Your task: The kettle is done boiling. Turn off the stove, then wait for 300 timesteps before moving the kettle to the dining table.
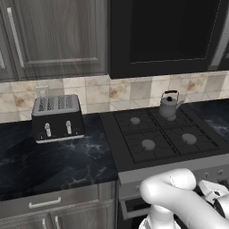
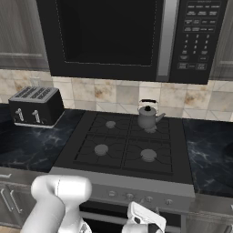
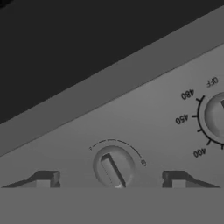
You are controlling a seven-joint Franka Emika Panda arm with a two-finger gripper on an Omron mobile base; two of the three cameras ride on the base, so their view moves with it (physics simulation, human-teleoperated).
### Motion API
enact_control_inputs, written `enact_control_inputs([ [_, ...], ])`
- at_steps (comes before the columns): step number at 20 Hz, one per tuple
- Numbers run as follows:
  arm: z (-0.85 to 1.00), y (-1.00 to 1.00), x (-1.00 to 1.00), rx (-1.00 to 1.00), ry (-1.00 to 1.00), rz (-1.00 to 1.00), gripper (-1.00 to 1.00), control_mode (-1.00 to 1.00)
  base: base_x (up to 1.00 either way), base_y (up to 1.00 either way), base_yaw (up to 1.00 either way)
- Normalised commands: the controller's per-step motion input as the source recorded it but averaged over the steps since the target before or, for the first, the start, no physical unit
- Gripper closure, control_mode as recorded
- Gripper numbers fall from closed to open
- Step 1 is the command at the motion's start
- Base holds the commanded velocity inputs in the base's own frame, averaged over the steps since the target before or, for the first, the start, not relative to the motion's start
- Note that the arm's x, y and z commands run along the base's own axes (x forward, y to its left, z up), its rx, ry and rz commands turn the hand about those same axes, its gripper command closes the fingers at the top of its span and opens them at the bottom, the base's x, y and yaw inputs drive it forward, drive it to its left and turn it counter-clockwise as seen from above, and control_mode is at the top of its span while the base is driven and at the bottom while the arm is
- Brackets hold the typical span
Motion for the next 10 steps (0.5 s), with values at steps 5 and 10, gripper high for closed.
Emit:
enact_control_inputs([
  [5,0.13,0.0,-0.39,0.0,-0.1,-0.02,-1.0,-1.0,0.0,0.0,0.0],
  [10,0.31,0.0,-0.38,-0.03,-0.12,-0.01,-1.0,-1.0,0.0,0.0,0.0],
])
